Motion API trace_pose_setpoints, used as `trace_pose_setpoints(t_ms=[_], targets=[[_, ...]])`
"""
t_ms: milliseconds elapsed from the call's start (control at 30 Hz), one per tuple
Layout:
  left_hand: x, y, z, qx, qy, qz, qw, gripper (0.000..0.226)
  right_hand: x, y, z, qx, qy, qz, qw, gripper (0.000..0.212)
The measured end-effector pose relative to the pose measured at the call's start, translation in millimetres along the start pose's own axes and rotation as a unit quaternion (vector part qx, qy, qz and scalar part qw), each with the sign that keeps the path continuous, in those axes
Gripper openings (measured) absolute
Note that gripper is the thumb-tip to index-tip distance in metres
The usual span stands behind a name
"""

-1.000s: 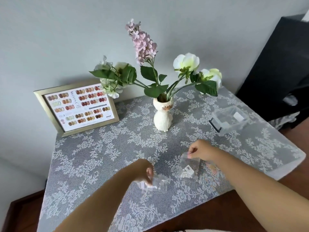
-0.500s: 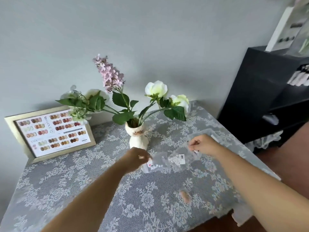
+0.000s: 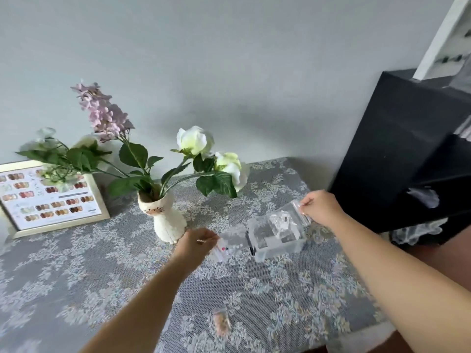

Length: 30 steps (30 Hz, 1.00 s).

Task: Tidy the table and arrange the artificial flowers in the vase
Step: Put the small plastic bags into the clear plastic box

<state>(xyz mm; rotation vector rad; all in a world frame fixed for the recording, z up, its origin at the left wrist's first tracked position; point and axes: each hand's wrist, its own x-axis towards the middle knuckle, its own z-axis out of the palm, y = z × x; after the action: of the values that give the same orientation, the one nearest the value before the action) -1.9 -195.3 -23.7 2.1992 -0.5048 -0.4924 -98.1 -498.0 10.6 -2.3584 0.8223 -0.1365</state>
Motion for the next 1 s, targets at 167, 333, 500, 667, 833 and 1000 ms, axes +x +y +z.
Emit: trace_pose_setpoints(t_ms=[167,333,500,667,833,1000], targets=[[-0.2,4.2,9.5,-0.031,0.024,-0.037,0.999,0.013,12.0,1.5,29.2,-0.061,-0.022,0.005,0.998,0.005],[2.4,5.8,12.5,-0.038,0.022,-0.048,0.998,0.016,7.9,-4.0,65.5,-0.095,-0.056,0.026,0.994,0.006],[3.8,8.6,19.6,-0.031,0.015,-0.038,0.999,0.017,5.5,-2.4,79.6,-0.076,-0.073,0.030,0.994,0.015],[13.4,27.6,27.2,-0.032,0.002,-0.019,0.999,0.012,10.7,5.1,54.3,-0.095,-0.062,-0.014,0.993,0.017],[34.8,58.1,49.0,0.003,-0.016,0.017,1.000,0.006,11.0,27.1,28.8,-0.095,-0.157,-0.067,0.981,0.080],[60.1,78.2,76.1,0.064,-0.028,0.025,0.997,0.010,9.5,36.5,29.6,-0.103,-0.210,-0.061,0.970,0.105]])
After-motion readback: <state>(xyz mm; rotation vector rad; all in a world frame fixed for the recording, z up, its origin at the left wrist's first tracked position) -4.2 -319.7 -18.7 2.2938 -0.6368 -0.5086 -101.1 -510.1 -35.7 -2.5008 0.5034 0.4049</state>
